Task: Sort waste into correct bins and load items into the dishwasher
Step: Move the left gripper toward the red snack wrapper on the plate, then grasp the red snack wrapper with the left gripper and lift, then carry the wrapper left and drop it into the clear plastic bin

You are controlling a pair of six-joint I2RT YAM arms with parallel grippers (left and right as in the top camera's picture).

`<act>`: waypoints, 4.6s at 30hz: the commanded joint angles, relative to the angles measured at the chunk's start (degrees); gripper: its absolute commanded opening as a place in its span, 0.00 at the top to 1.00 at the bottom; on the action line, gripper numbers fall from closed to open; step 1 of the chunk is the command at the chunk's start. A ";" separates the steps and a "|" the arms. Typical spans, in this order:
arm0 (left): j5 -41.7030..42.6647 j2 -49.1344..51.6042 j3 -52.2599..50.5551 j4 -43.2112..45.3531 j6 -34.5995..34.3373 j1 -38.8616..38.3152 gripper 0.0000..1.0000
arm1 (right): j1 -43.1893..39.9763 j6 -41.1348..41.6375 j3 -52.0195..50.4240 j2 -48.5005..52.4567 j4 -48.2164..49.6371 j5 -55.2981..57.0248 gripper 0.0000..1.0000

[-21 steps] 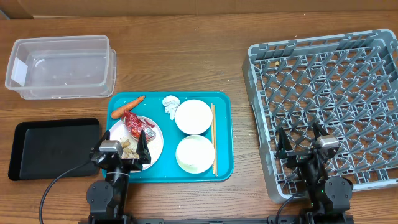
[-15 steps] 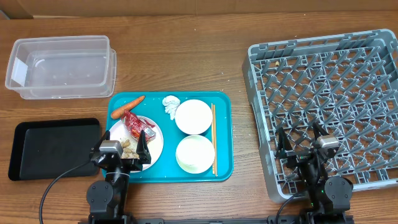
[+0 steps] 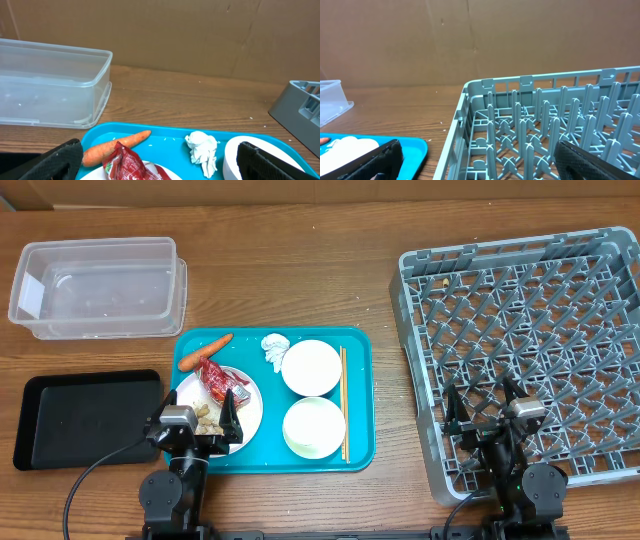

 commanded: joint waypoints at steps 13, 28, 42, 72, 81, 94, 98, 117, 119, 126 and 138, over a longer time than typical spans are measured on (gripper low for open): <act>-0.59 -0.59 -0.24 -0.15 1.05 -0.33 0.00 | -0.22 -0.39 -0.59 -0.68 0.31 -0.26 0.00; -0.59 -0.59 -0.24 -0.15 1.05 -0.33 0.00 | -0.22 -0.39 -0.59 -0.68 0.31 -0.26 0.00; -0.59 -0.59 -0.24 -0.13 -0.13 -0.33 0.00 | -0.20 4.72 -0.55 -0.68 2.99 -3.74 0.00; -0.55 47.28 57.24 -53.27 0.20 -0.33 0.00 | -0.20 6.05 49.94 41.29 -46.14 1.27 0.00; 0.04 58.93 61.20 -58.88 -0.63 -0.33 0.00 | -0.22 6.05 52.30 48.33 -50.75 1.05 0.00; -0.61 76.35 61.13 -56.04 -15.34 1.70 0.00 | -0.22 6.10 52.30 48.30 -51.19 4.68 0.00; -0.90 82.07 61.13 -53.37 -15.72 1.99 0.00 | -0.22 6.10 52.28 48.30 -51.36 4.68 0.00; -1.53 96.26 61.16 -42.51 -15.69 1.88 0.48 | -0.22 6.08 52.28 48.33 -51.34 4.92 0.00; -1.49 96.21 61.16 -42.27 -15.69 1.88 0.58 | -0.22 6.08 52.28 48.33 -51.34 4.94 0.01; -1.68 96.21 61.18 -42.07 -15.65 1.88 0.96 | -0.22 6.05 52.28 48.33 -51.36 4.94 0.01; -3.13 92.24 72.00 -48.92 -12.98 1.95 0.96 | -0.22 6.05 52.28 48.33 -51.34 5.14 0.01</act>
